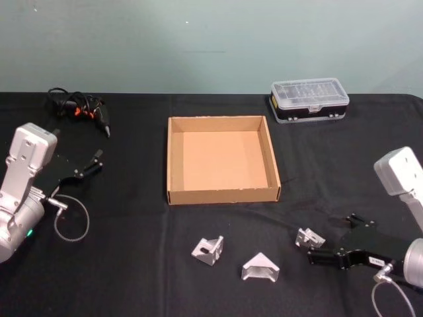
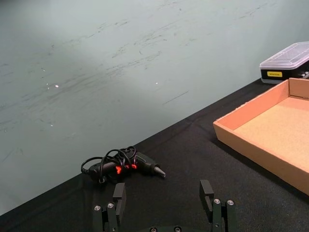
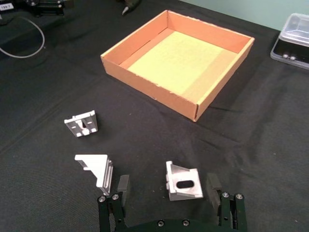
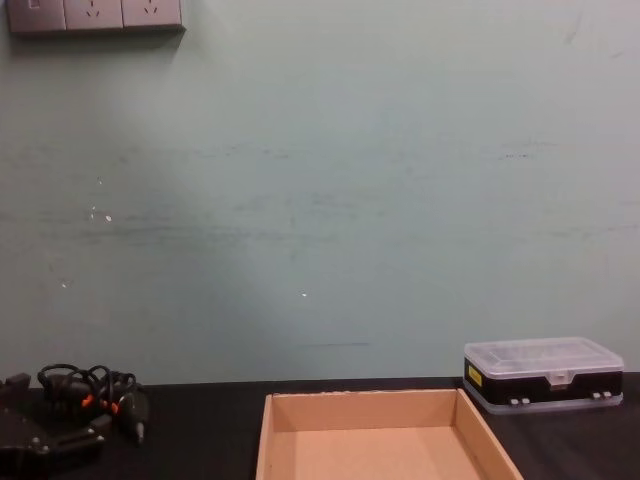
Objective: Use one hand to pick up the angle iron from the table and place it into the box.
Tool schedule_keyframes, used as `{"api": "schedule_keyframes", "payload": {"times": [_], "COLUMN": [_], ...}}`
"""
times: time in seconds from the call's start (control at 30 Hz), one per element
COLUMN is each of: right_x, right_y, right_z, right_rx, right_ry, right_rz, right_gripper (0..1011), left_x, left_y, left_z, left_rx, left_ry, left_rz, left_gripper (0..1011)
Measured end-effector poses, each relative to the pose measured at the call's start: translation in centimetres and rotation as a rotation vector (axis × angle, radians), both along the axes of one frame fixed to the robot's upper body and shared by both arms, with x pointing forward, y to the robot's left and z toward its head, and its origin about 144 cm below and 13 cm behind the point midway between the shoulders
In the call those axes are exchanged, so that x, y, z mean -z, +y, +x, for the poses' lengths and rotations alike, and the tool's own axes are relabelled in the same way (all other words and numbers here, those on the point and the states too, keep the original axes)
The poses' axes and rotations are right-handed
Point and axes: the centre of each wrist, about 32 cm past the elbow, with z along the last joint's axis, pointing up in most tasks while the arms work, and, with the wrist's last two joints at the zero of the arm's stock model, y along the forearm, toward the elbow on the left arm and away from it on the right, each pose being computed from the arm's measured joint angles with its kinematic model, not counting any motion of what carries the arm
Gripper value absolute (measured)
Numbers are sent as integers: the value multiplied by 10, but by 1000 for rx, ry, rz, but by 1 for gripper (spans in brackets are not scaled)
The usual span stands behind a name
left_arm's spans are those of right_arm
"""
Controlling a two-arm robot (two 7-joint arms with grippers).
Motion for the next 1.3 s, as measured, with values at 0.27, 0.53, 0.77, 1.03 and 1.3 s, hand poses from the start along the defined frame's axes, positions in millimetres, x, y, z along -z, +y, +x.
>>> {"api": "schedule_keyframes", "payload": {"times": [0.27,0.53,0.77,1.03,1.3], "right_x": [11,20,25,29,30], "right_y": [9,14,15,14,13], "right_z": [5,11,15,16,15], "right_rx": [-4,6,14,16,20], "right_ry": [1,0,-4,-5,-5], "right_rz": [-12,-23,-30,-32,-33], "right_gripper": [1000,1000,1000,946,749], "left_x": [0,0,0,0,0], "left_y": [0,0,0,0,0], "left_z": [0,0,0,0,0], "left_rx": [0,0,0,0,0], "left_ry": [0,0,0,0,0], "left_rz": [0,0,0,0,0], "left_gripper": [1000,1000,1000,1000,1000]}}
